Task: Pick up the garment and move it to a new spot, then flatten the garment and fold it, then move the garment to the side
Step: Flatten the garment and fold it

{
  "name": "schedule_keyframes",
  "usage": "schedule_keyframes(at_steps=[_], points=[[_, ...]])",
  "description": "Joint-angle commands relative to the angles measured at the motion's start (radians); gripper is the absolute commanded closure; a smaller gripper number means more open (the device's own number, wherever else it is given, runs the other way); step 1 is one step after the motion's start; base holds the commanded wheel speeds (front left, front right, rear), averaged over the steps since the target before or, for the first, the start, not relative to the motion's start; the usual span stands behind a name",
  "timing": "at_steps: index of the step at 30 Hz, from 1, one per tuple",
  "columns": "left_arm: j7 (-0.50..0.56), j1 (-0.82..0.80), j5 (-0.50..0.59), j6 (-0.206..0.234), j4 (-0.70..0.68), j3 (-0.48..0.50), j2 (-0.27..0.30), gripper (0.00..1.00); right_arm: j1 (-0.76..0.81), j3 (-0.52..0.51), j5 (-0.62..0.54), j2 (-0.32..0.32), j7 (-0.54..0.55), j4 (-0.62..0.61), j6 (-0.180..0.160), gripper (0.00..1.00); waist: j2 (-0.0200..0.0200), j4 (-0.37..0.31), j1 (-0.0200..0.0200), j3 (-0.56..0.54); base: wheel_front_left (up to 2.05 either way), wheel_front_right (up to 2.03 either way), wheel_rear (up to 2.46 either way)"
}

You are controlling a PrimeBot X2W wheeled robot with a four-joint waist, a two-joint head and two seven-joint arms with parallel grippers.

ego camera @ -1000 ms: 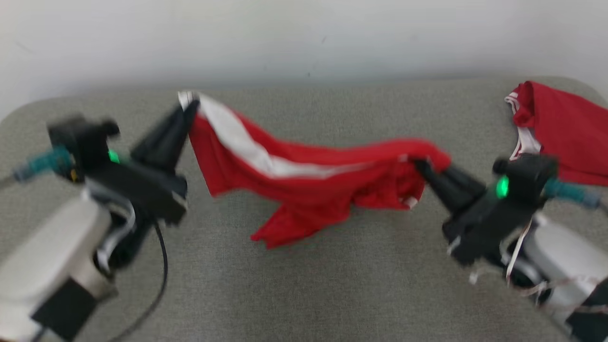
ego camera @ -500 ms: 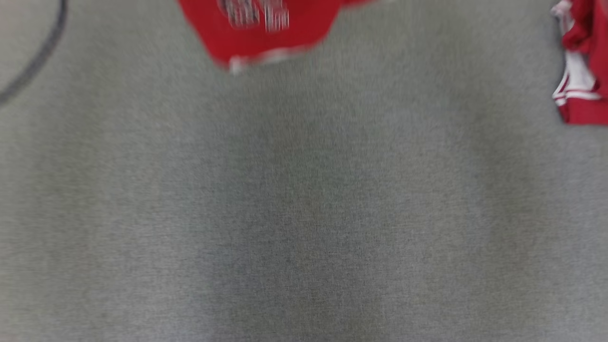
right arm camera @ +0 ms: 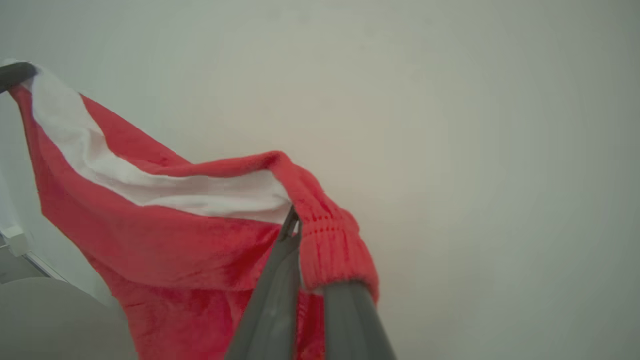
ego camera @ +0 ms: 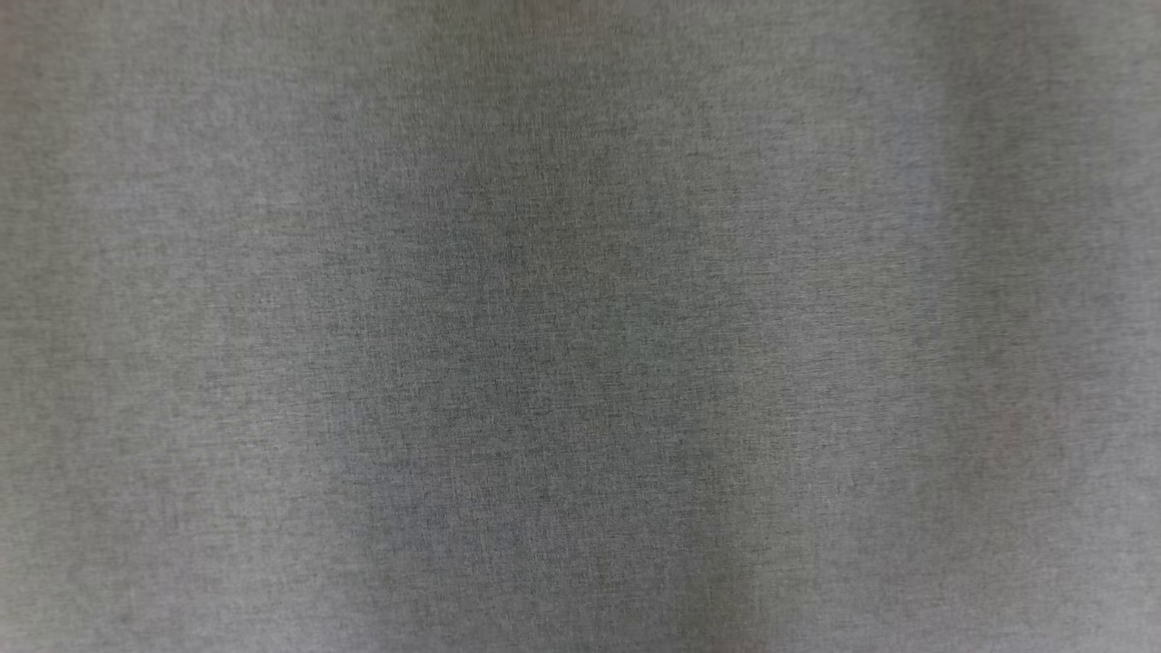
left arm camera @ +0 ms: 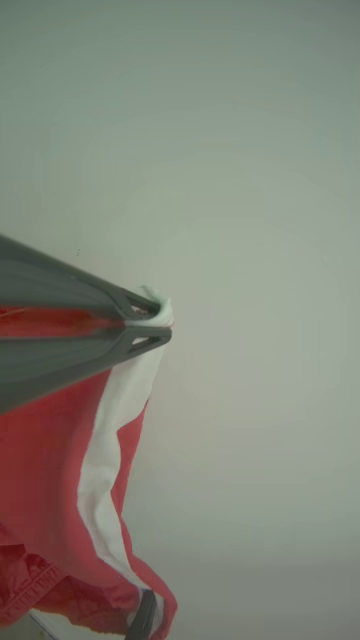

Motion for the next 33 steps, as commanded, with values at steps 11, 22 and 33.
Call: schedule_keyframes(at_steps=[11,22,33], points=[[-0.052,0.035,-0.098,0.003,-0.016,-0.129,0.039,1.00,-0.027,0.114,0.040,0.006,-0.071,0.092,-0.002,1.00,-0.0004,0.027,-0.0004,0.044,0.00,0.00,0.00],[-0.070,0.419,-0.113,0.003,-0.233,-0.001,0.055,1.00,0.255,0.233,0.158,-0.105,-0.207,-0.047,-0.002,1.00,-0.0004,0.034,-0.0004,-0.091,0.00,0.00,0.00],[-0.071,1.116,0.129,0.003,-0.463,0.252,-0.001,1.00,0.717,0.305,0.187,-0.235,-0.276,-0.278,-0.002,1.00,-0.0004,0.013,-0.0004,-0.304,0.00,0.00,0.00]])
